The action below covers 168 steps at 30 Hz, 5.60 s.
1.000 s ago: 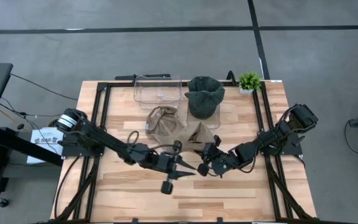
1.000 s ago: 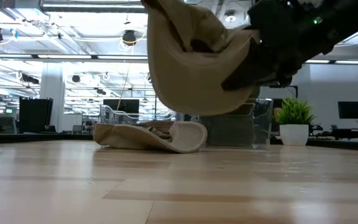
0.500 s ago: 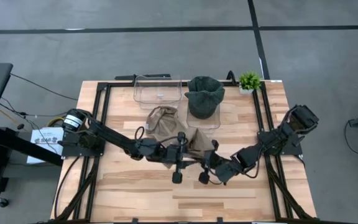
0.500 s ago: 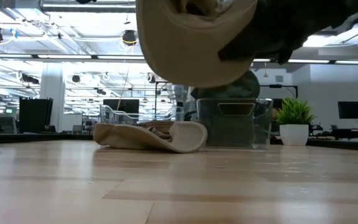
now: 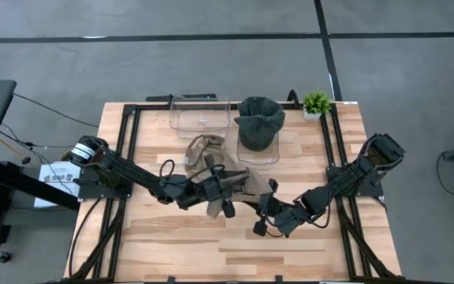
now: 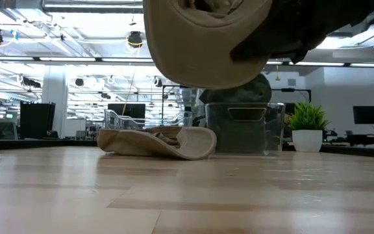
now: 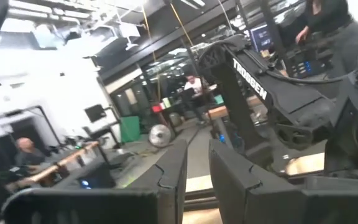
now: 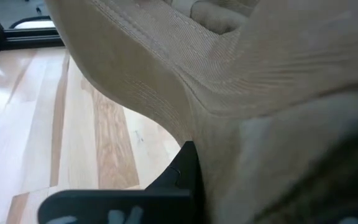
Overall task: Pick & Place hat
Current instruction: Put the bottom brown cap into the left transparent bin
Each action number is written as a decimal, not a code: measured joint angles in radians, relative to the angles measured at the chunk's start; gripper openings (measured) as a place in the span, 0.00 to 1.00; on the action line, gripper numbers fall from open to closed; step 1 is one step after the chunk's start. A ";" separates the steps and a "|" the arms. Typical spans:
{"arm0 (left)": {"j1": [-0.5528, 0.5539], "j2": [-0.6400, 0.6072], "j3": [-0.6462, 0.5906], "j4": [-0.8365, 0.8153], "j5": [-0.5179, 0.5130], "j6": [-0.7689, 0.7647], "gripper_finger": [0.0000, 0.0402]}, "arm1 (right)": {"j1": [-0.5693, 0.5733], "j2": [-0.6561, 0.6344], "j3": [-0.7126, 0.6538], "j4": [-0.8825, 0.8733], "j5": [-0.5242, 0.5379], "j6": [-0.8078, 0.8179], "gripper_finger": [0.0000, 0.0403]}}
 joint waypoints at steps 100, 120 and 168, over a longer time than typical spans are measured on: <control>0.124 -0.073 -0.001 -0.103 -0.202 0.036 0.02 | 0.076 0.000 0.034 0.045 0.037 -0.187 0.00; -0.005 -0.075 -0.001 -0.095 -0.103 -0.044 0.02 | 0.061 0.000 0.036 -0.003 0.085 -0.121 0.00; -0.202 -0.139 0.000 -0.077 -0.246 -0.073 0.02 | 0.074 0.000 0.061 -0.143 0.257 0.046 0.00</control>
